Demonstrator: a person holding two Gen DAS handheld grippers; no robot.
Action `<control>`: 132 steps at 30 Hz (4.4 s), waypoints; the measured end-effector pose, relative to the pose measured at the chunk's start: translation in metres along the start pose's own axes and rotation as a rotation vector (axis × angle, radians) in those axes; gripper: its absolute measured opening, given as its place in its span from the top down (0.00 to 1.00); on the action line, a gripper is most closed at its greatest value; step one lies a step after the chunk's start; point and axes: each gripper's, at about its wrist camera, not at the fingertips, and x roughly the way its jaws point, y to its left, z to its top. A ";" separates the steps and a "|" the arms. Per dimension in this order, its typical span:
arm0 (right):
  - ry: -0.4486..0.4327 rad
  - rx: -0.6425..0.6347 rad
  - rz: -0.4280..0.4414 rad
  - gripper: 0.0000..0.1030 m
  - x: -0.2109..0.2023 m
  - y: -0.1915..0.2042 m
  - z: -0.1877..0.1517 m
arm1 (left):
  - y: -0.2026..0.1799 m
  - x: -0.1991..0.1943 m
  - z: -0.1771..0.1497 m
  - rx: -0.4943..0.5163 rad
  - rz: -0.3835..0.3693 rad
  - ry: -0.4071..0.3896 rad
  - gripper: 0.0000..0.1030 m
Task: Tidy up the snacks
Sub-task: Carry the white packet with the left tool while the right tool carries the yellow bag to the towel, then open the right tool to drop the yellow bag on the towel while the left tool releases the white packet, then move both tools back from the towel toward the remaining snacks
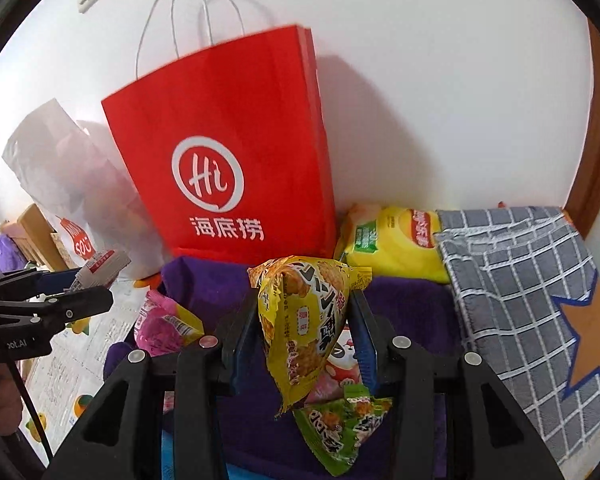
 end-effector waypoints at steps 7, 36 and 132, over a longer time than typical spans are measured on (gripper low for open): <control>0.028 0.002 -0.014 0.58 0.011 -0.010 -0.004 | 0.003 0.006 -0.001 -0.009 0.003 0.012 0.47; 0.049 -0.048 -0.050 0.58 0.007 -0.023 -0.001 | 0.023 0.009 0.001 -0.051 0.043 0.016 0.47; 0.123 0.101 -0.169 0.32 -0.103 -0.003 -0.101 | -0.038 -0.062 -0.006 0.078 -0.081 -0.026 0.26</control>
